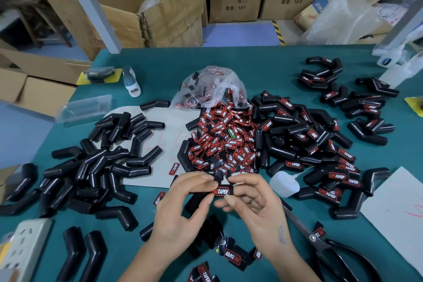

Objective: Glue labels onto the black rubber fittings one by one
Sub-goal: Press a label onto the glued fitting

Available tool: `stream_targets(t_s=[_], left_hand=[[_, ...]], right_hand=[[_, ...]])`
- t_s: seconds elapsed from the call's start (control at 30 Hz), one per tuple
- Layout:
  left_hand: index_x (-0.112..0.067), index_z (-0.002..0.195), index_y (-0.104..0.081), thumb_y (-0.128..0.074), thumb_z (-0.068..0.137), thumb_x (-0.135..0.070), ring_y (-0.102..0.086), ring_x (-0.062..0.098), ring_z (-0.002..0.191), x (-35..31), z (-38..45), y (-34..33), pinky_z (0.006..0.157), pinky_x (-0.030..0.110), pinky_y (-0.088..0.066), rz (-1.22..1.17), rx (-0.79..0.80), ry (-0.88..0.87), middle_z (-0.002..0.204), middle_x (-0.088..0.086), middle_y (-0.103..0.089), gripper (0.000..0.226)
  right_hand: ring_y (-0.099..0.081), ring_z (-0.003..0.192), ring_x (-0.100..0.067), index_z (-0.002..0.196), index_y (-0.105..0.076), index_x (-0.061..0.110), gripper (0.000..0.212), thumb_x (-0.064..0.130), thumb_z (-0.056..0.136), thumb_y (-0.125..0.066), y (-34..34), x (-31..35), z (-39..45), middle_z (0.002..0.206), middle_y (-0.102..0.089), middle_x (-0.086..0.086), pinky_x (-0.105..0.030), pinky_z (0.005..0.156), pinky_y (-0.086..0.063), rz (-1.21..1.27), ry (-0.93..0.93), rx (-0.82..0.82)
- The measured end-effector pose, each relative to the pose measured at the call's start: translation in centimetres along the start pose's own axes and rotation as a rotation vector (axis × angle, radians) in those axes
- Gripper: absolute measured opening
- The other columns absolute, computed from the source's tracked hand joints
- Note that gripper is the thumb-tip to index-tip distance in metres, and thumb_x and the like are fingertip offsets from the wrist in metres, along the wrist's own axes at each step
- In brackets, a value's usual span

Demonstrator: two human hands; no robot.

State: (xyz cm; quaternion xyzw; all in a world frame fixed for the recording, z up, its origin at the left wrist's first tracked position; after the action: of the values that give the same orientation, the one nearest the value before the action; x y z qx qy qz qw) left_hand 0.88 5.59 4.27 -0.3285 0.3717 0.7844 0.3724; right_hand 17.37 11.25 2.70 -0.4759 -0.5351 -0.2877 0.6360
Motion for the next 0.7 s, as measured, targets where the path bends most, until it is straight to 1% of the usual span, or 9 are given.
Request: stream_targets(t_s=[0.1,0.2,0.27,0.37,0.47,0.57,0.7], left_hand=[[-0.045,0.131,-0.058,-0.07,0.094,-0.015,-0.072,0.018,0.115,-0.3,0.0,0.1,0.1,0.037,-0.057,-0.021,-0.012,-0.007,0.123,-0.015,-0.071,0.049],[-0.05,0.132,-0.056,-0.069,0.093,-0.015,-0.073,0.021,0.113,-0.1,0.0,0.0,0.101,0.036,-0.056,-0.051,-0.02,0.03,0.122,-0.013,-0.072,0.054],[-0.047,0.132,-0.056,-0.068,0.094,-0.014,-0.073,0.02,0.113,0.0,-0.2,-0.1,0.102,0.036,-0.055,-0.09,-0.029,0.06,0.121,-0.011,-0.073,0.052],[-0.039,0.132,-0.054,-0.064,0.094,-0.011,-0.072,0.018,0.114,0.2,-0.4,-0.2,0.105,0.035,-0.052,-0.158,-0.047,0.092,0.116,-0.006,-0.075,0.048],[-0.031,0.135,-0.05,-0.057,0.098,-0.012,-0.068,0.029,0.119,0.5,-0.5,-0.4,0.107,0.038,-0.048,-0.266,-0.036,0.127,0.112,0.003,-0.076,0.042],[-0.026,0.139,-0.047,-0.054,0.101,-0.013,-0.067,0.033,0.119,0.7,-0.5,-0.6,0.107,0.035,-0.047,-0.346,-0.014,0.153,0.115,0.008,-0.074,0.041],[-0.025,0.141,-0.044,-0.057,0.098,-0.01,-0.067,0.031,0.117,0.9,-0.5,-1.1,0.107,0.03,-0.046,-0.356,0.018,0.17,0.111,0.006,-0.076,0.047]], right_hand=[[-0.078,0.091,-0.034,0.115,-0.071,0.03,0.03,0.009,0.093,-0.073,0.0,0.0,0.0,0.096,-0.076,-0.02,-0.029,0.08,-0.061,-0.003,0.005,0.002],[-0.078,0.092,-0.034,0.117,-0.07,0.027,0.03,0.009,0.092,-0.073,0.0,0.0,0.0,0.095,-0.076,-0.021,-0.03,0.081,-0.061,0.009,0.001,0.0],[-0.078,0.092,-0.034,0.118,-0.069,0.023,0.029,0.013,0.091,-0.075,-0.1,0.0,0.0,0.094,-0.075,-0.022,-0.03,0.081,-0.061,0.014,-0.006,-0.006],[-0.078,0.093,-0.033,0.122,-0.062,0.009,0.034,0.016,0.091,-0.074,-0.1,0.1,0.1,0.095,-0.077,-0.02,-0.03,0.081,-0.061,0.014,-0.007,-0.002],[-0.078,0.094,-0.034,0.123,-0.058,0.004,0.035,0.013,0.092,-0.073,-0.2,-0.1,0.1,0.097,-0.078,-0.019,-0.031,0.082,-0.061,0.028,0.001,0.007],[-0.078,0.094,-0.034,0.122,-0.061,0.008,0.032,0.009,0.093,-0.073,-0.4,-0.3,0.0,0.097,-0.078,-0.019,-0.03,0.082,-0.061,0.022,0.01,0.014],[-0.079,0.095,-0.031,0.117,-0.068,0.029,0.033,0.006,0.094,-0.072,-0.6,-0.3,-0.1,0.097,-0.079,-0.016,-0.029,0.083,-0.061,-0.002,0.015,0.017]])
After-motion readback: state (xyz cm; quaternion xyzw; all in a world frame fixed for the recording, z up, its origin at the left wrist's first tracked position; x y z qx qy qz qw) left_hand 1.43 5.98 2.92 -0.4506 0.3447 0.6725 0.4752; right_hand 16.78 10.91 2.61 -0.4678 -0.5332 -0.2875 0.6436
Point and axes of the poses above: each hand's wrist, its own z-axis towards the middle knuckle, its own y-axis out of the back of the hand, x = y × z, the point moved 5 cm from there along z, towards the middle knuckle
